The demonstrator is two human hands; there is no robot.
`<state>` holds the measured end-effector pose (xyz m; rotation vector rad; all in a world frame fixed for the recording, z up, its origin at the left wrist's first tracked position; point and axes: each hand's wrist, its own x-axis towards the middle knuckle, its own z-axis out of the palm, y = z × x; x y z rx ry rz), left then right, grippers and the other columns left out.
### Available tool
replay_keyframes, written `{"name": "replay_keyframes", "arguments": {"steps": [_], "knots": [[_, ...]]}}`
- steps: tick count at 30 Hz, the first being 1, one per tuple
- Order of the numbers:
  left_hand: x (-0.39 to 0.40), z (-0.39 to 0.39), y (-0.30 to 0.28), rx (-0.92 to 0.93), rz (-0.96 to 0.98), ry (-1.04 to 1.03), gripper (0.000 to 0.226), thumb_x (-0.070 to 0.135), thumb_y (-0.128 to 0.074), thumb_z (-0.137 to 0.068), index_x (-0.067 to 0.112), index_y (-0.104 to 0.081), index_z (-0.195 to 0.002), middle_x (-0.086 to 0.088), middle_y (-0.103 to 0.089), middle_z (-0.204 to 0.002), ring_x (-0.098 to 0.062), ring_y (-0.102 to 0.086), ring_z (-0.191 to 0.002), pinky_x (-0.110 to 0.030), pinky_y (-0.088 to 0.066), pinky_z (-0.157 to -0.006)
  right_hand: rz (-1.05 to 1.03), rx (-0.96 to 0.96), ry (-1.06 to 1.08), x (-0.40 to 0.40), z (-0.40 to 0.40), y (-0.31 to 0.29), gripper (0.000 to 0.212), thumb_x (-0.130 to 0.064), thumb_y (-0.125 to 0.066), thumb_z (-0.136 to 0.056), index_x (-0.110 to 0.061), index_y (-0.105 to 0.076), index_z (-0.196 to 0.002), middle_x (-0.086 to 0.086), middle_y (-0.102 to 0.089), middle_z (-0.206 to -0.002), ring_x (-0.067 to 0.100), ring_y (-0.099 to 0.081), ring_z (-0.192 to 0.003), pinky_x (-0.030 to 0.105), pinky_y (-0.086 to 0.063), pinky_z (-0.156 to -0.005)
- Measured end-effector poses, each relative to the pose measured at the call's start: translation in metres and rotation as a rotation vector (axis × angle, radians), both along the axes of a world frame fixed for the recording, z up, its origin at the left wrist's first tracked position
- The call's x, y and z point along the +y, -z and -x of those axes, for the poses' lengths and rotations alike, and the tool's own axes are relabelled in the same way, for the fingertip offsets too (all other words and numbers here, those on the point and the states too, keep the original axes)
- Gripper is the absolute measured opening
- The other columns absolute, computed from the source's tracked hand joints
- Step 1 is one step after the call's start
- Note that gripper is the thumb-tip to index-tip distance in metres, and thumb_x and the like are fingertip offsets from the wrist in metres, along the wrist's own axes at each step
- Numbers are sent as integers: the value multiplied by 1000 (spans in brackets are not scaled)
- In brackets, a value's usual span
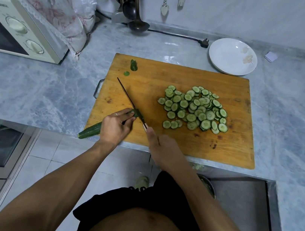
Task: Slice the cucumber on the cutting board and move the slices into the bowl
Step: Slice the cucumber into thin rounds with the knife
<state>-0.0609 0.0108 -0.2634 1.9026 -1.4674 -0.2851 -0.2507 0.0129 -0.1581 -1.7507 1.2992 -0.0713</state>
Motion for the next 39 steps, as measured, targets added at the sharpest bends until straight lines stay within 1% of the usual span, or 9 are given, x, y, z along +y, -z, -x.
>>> {"name": "replay_keyframes", "arguments": {"steps": [3,7,10,13,18,26,31,35,39], "knots": [[0,-1,1,-13,5,15,16,13,-74,-82,10,-79,-98,-6,-73,-108,-19,-71,-94,-20,-49,-89,5,1,-5,2,4,-2,66,-51,-19,-105,-14,-45,-57,4,-48,-58,15,-48,-58,31,-34,-64],[0,-3,2,-19,7,23,18,16,-70,-84,11,-79,-98,-5,-73,-109,-18,-71,-96,-26,-54,-88,7,11,-32,5,6,-4,63,-51,-18,-105,-14,-46,-61,5,-49,-62,18,-49,-62,31,-35,-65],[0,-2,1,0,9,36,23,21,-64,-84,11,-79,-98,-4,-73,-110,-17,-71,-96,-24,-53,-86,10,3,-61,4,4,-6,63,-49,-16,-105,-14,-45,-61,5,-49,-64,19,-49,-65,31,-35,-66],[0,-2,1,11,15,31,20,16,-67,-84,10,-78,-99,-5,-73,-110,-17,-70,-97,-20,-50,-89,-8,10,-52,0,1,-7,65,-50,-17,-105,-13,-46,-60,6,-50,-62,20,-51,-63,31,-37,-65],[-1,-2,6,0,16,35,19,16,-69,-84,10,-78,-100,-6,-73,-109,-18,-71,-95,-24,-53,-88,-87,-47,41,-9,-2,-3,68,-58,-20,-102,-12,-49,-61,4,-52,-55,18,-54,-50,26,-41,-49],[-2,-2,3,-5,11,19,23,22,-64,-84,10,-79,-97,-6,-74,-106,-18,-71,-95,-23,-52,-87,-34,-23,39,-7,-19,20,64,-50,-18,-105,-13,-48,-63,5,-53,-67,25,-54,-74,31,-36,-69],[0,-1,5,-9,40,36,17,13,-73,-83,10,-78,-99,-6,-74,-107,-17,-71,-96,-28,-56,-87,-67,-36,77,-17,-12,20,70,-58,-19,-102,-11,-50,-61,6,-53,-56,22,-54,-53,37,-50,-61],[1,0,4,-19,39,27,17,14,-73,-82,11,-79,-98,-6,-74,-107,-18,-71,-94,-28,-56,-85,-41,-22,47,-24,-9,18,69,-57,-19,-102,-12,-50,-60,4,-51,-55,18,-51,-52,33,-47,-60],[1,1,2,-25,36,24,18,16,-72,-82,12,-79,-98,-4,-74,-108,-16,-71,-94,-20,-51,-85,24,10,-15,-23,-7,16,65,-53,-20,-104,-14,-45,-58,3,-48,-57,14,-47,-54,27,-34,-51]]}}
